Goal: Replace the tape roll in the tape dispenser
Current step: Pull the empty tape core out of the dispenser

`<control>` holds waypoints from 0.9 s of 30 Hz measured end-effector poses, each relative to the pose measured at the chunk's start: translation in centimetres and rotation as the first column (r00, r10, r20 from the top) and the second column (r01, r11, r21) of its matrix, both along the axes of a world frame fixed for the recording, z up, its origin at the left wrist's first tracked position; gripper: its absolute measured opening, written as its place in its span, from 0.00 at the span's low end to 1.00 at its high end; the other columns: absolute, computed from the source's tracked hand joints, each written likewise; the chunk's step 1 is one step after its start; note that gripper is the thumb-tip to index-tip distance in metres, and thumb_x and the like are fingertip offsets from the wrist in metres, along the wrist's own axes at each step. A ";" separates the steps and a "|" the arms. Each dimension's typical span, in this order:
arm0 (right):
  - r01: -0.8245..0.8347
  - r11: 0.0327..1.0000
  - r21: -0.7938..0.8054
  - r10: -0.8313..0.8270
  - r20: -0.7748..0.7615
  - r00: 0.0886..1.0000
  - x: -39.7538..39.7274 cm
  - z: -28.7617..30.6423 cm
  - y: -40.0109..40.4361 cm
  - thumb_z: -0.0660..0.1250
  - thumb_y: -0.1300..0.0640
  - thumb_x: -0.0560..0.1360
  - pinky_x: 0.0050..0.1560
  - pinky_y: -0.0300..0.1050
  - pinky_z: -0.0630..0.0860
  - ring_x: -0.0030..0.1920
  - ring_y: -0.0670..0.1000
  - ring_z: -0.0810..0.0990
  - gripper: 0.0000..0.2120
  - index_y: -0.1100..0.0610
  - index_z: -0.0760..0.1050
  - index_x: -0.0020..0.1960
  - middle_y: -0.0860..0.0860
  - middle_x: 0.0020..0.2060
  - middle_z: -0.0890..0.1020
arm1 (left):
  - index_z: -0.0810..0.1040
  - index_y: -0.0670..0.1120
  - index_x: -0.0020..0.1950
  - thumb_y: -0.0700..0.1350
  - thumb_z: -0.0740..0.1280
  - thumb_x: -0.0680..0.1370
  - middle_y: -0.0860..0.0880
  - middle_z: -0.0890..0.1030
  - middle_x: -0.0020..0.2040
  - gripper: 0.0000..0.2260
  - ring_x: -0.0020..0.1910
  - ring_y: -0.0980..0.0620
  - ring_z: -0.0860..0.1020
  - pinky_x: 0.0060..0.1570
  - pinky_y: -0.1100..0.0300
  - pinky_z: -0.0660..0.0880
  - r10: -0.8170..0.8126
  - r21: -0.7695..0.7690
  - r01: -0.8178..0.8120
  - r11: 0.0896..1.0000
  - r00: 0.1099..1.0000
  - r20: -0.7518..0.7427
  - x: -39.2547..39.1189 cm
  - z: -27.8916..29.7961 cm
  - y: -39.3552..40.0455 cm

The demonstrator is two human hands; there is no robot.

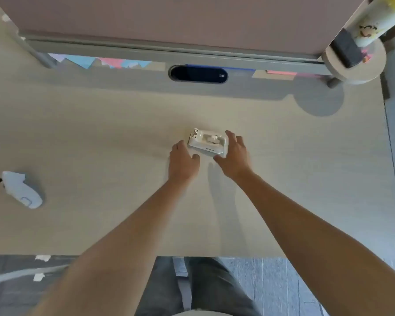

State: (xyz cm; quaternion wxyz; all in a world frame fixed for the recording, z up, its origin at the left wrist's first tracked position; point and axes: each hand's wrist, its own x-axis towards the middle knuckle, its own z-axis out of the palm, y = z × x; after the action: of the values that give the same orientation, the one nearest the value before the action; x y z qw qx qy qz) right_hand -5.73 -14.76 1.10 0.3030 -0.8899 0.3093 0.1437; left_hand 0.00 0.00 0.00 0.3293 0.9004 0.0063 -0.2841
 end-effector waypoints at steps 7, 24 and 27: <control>-0.166 0.984 -0.069 0.165 -0.022 0.986 2.3 -1.1 -1.2 0.72 0.56 0.75 0.52 0.50 0.76 0.59 0.62 0.82 0.29 0.50 0.70 0.74 0.54 0.67 0.76 | 0.73 0.42 0.71 0.38 0.59 0.73 0.42 0.78 0.69 0.25 0.67 0.38 0.77 0.65 0.42 0.75 0.029 -0.148 -0.024 0.989 0.999 0.029 1.9 -1.6 -1.6; -0.244 0.967 -0.079 0.245 0.001 0.970 -2.4 -1.2 1.0 0.72 0.57 0.76 0.50 0.46 0.73 0.58 0.60 0.83 0.28 0.49 0.72 0.74 0.52 0.65 0.79 | 0.68 0.43 0.76 0.35 0.61 0.73 0.44 0.78 0.70 0.30 0.67 0.39 0.74 0.66 0.43 0.73 -0.057 -0.104 0.063 0.993 0.997 0.056 -4.0 -2.0 1.8; -0.245 0.967 -0.061 0.247 0.016 0.969 -4.6 -1.3 2.3 0.72 0.58 0.76 0.51 0.47 0.76 0.57 0.60 0.83 0.28 0.49 0.72 0.74 0.52 0.65 0.79 | 0.67 0.44 0.77 0.35 0.61 0.73 0.44 0.77 0.70 0.30 0.68 0.40 0.73 0.67 0.44 0.73 -0.043 -0.111 0.050 0.993 0.997 0.064 -6.7 -2.1 3.2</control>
State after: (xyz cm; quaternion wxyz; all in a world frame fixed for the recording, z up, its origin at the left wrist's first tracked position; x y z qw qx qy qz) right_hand -10.30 -12.49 -0.23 0.2601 -0.9315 0.1970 0.1607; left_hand -6.66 3.21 -2.11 0.3729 0.8887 -0.0409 -0.2637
